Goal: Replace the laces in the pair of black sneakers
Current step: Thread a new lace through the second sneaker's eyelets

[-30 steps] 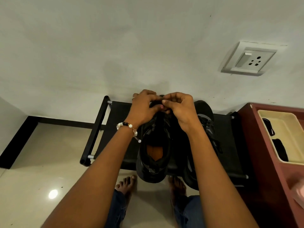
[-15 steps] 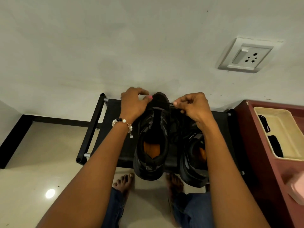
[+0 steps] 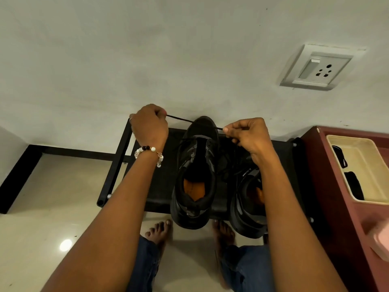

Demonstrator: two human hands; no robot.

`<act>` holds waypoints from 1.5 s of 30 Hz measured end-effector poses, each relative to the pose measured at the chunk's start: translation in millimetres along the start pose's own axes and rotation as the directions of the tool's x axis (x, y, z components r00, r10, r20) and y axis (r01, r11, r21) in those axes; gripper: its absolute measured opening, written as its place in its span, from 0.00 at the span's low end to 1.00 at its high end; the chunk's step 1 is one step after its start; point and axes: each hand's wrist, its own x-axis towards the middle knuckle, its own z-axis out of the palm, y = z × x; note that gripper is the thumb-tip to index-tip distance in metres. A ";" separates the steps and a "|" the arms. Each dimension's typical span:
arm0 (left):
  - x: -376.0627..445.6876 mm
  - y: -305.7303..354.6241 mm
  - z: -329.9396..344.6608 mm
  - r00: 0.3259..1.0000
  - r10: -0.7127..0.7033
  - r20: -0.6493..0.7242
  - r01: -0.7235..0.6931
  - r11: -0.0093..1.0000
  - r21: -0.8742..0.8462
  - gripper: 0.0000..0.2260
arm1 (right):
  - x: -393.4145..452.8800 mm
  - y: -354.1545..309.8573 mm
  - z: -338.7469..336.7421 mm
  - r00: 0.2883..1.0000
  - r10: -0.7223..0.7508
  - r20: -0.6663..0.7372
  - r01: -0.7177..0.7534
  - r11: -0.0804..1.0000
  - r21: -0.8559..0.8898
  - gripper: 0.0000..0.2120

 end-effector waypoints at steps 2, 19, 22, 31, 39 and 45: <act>-2.6 6.6 3.6 0.983 0.138 0.124 -0.150 0.984 0.092 0.08 | -1.2 -4.3 8.4 1.000 -0.015 0.016 0.015 1.000 0.019 0.03; 0.3 1.1 -0.6 0.987 -0.149 -0.056 0.152 0.986 0.061 0.07 | 2.9 1.5 4.7 0.999 -0.009 -0.031 0.010 0.999 0.035 0.02; -8.8 16.3 2.6 0.964 0.163 0.212 -0.168 0.986 0.006 0.12 | -2.5 -6.8 16.4 0.999 -0.035 0.017 0.033 0.996 0.082 0.02; -20.0 32.6 4.1 0.828 0.255 0.499 -0.070 0.931 -0.358 0.06 | -3.9 -7.9 20.4 0.999 -0.024 0.037 0.015 0.976 0.218 0.04; -7.3 8.0 4.9 0.997 0.028 0.065 -0.030 0.999 0.040 0.07 | 0.2 -1.1 11.9 0.999 0.000 -0.033 0.003 0.996 0.085 0.02; -28.0 38.6 6.6 0.739 0.387 0.552 -0.293 0.922 -0.254 0.13 | -6.8 -13.5 30.3 0.997 -0.044 0.060 0.033 0.983 0.182 0.05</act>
